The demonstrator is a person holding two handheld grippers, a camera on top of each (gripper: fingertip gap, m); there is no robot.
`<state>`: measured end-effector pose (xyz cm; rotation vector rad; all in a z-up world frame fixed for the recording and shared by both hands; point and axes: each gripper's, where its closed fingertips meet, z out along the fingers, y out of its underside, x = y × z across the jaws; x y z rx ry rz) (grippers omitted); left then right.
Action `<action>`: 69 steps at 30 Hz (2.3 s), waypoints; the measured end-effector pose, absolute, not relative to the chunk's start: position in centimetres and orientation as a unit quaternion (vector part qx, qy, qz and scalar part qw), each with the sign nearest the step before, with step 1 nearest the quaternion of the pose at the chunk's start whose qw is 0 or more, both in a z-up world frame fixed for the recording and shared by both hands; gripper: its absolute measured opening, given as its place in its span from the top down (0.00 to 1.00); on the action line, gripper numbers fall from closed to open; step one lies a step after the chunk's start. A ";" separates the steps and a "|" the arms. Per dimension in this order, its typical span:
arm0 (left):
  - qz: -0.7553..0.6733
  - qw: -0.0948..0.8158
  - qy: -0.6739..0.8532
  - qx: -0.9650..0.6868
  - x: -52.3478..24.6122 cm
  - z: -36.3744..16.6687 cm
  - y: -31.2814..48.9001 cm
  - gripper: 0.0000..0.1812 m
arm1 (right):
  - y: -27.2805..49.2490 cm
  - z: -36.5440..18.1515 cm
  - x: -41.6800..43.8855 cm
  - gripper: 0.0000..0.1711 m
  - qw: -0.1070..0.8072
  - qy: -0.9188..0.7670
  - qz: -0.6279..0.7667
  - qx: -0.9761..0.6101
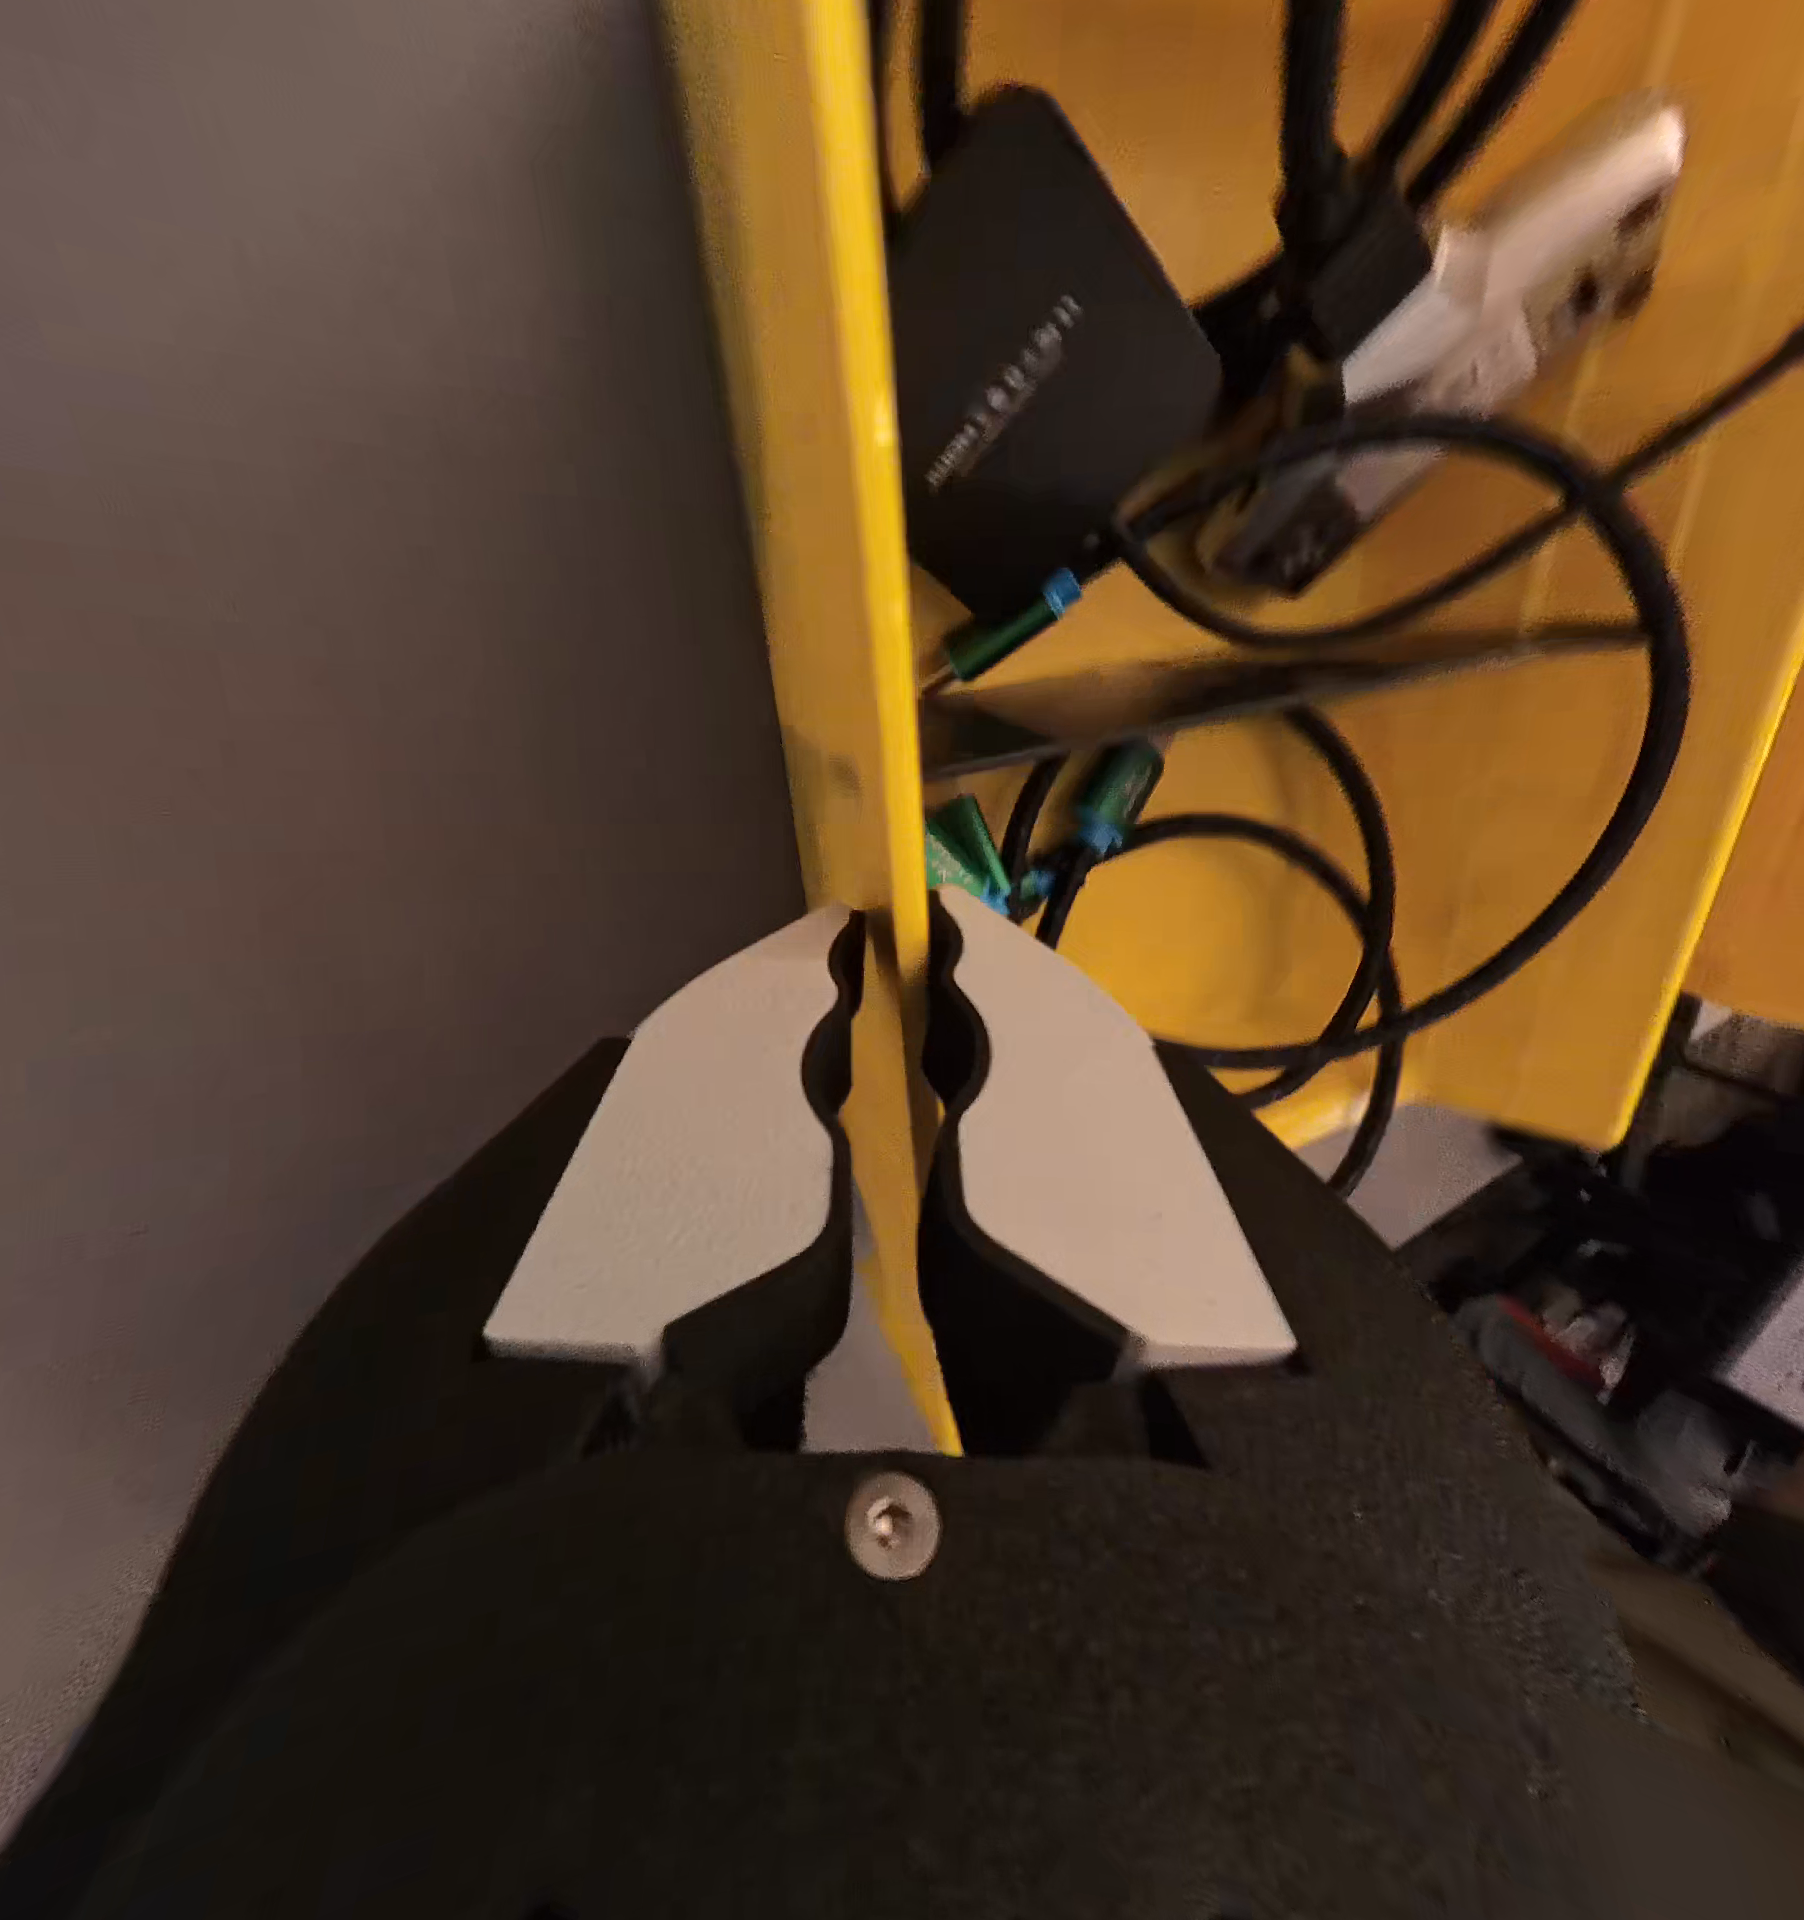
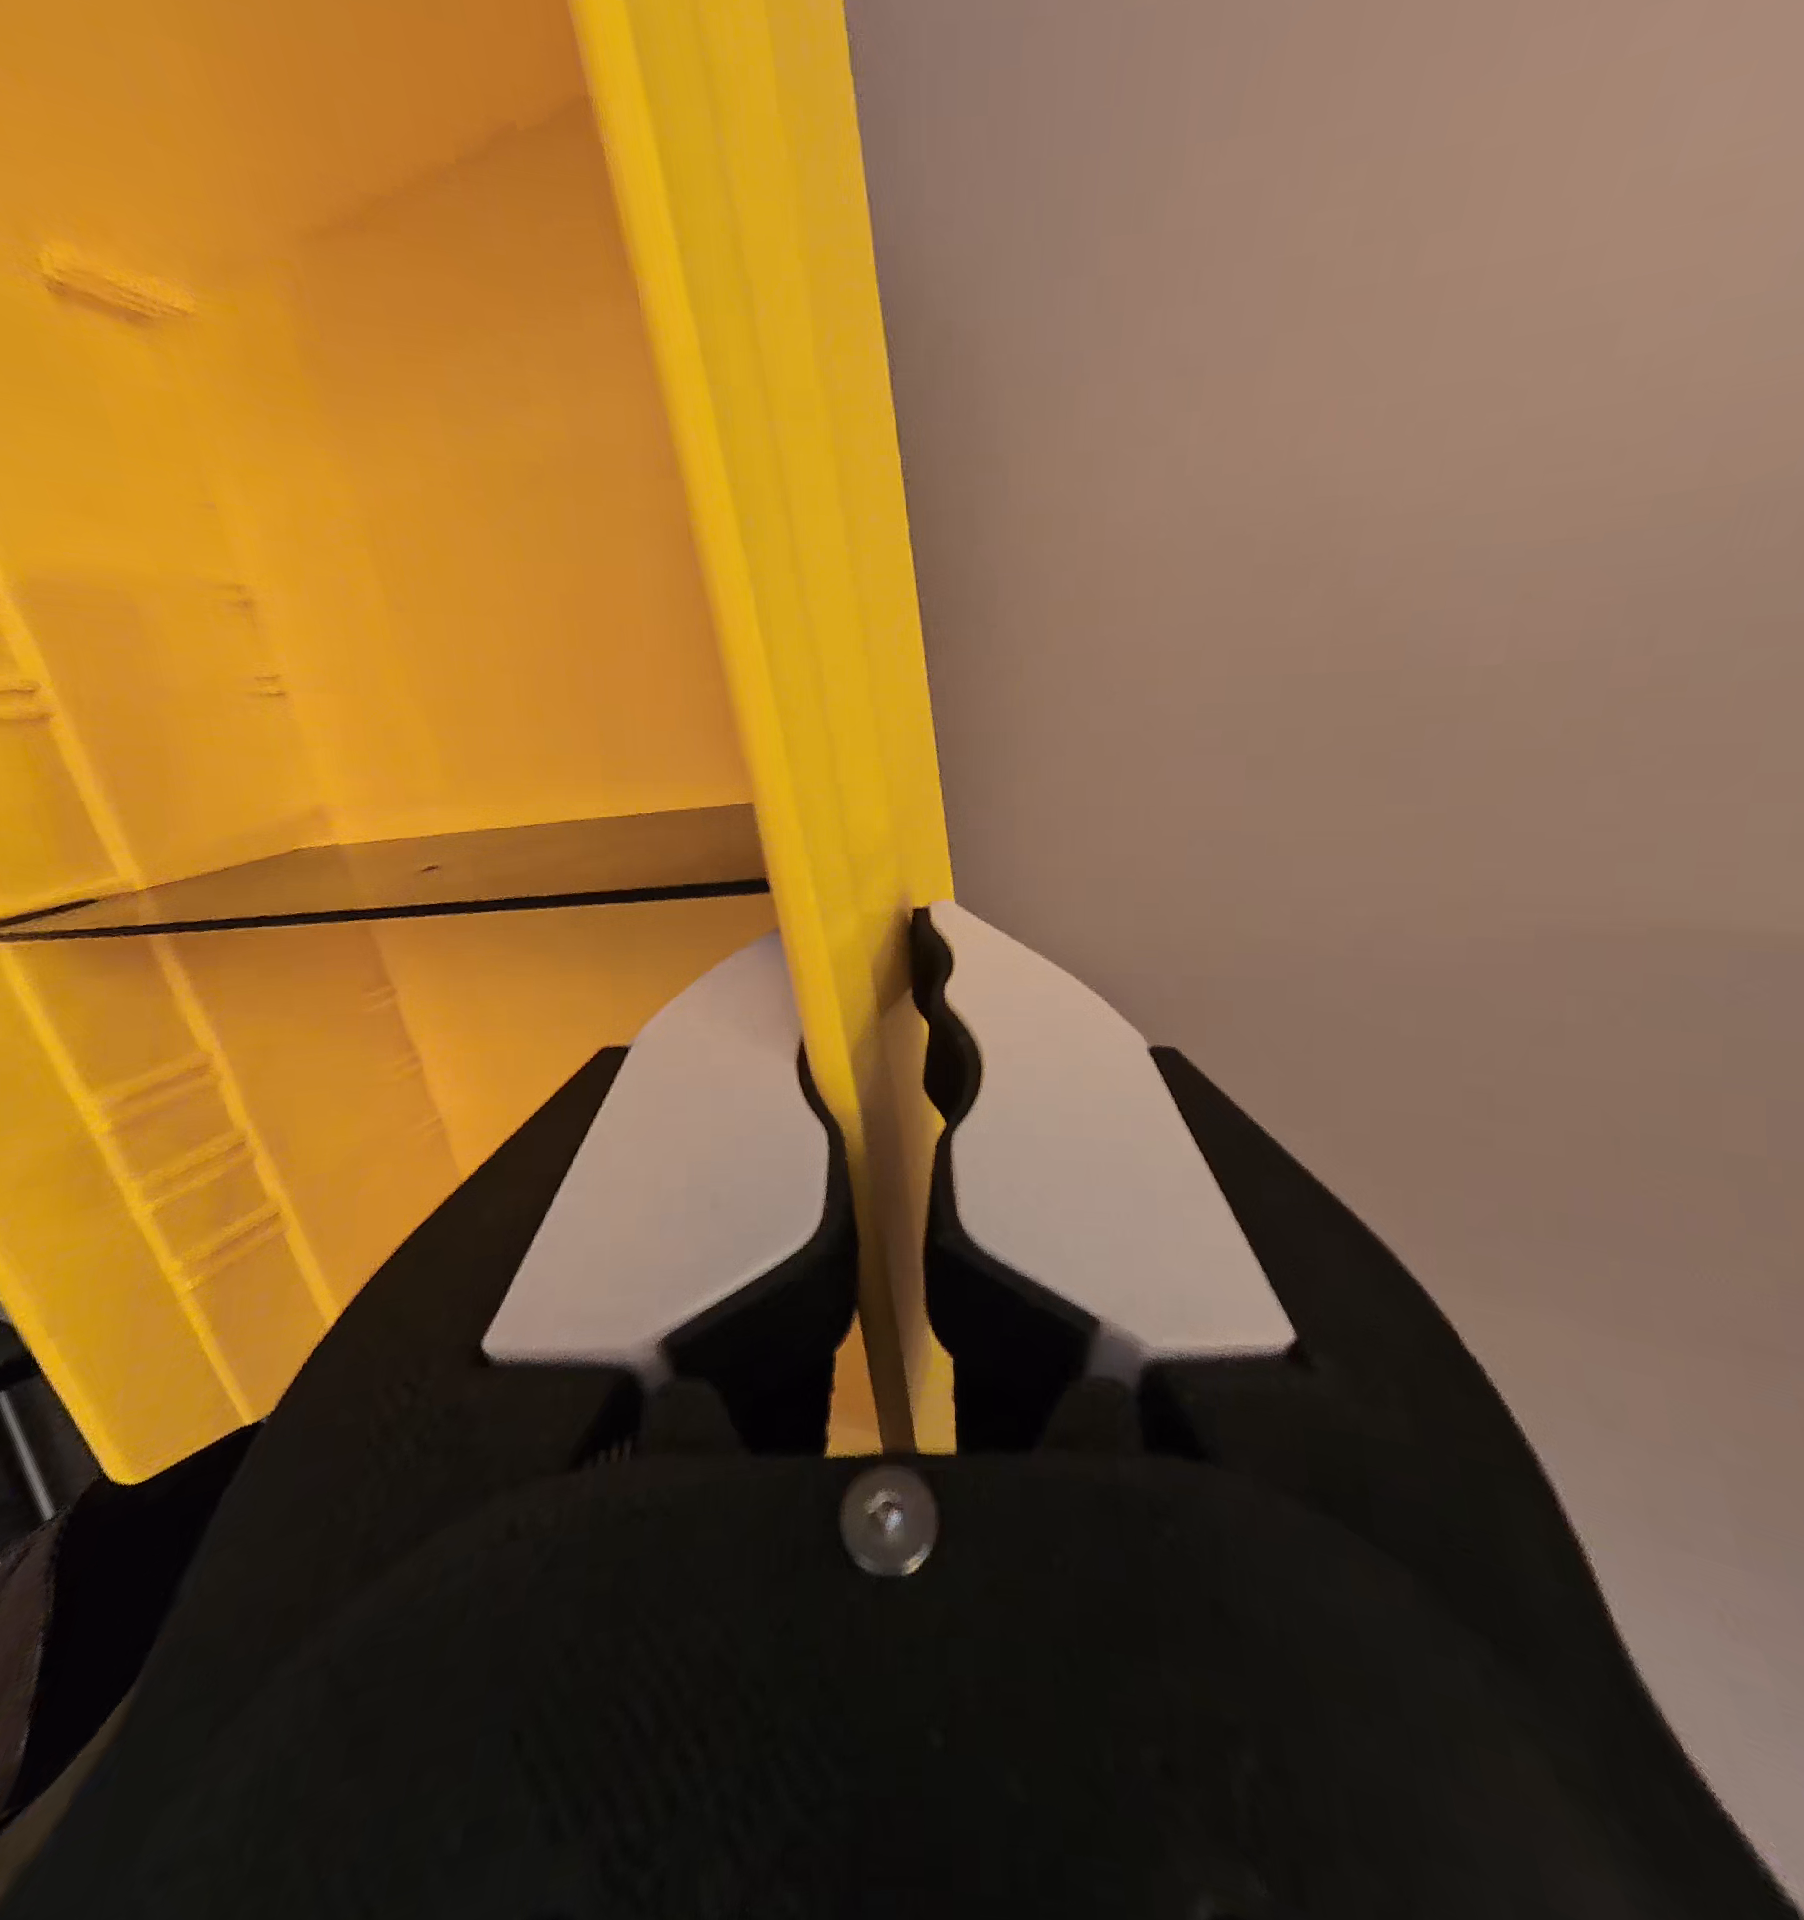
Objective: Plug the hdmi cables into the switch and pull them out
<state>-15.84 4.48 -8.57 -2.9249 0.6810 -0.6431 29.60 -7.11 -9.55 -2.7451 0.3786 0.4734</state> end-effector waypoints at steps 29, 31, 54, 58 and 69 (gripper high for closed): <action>-0.141 0.170 0.091 -0.971 -46.8 -8.2 8.7 0.97 | -5.9 -12.1 30.3 0.97 0.138 0.128 0.098 -0.977; -0.136 0.172 0.083 -0.972 -47.5 -8.2 8.7 0.97 | -6.0 -12.1 30.4 0.97 0.138 0.122 0.096 -0.978; -0.139 0.621 0.199 -0.745 -37.0 35.3 3.4 0.55 | -7.3 38.3 22.6 0.62 0.723 0.018 0.014 -0.691; -0.100 0.648 0.245 -0.715 -26.1 35.9 3.1 0.45 | -4.3 39.7 13.0 0.45 0.726 -0.041 -0.035 -0.686; -0.117 0.519 0.221 -0.818 -12.3 10.2 7.2 0.24 | 4.4 11.4 0.9 0.28 0.575 -0.025 -0.014 -0.818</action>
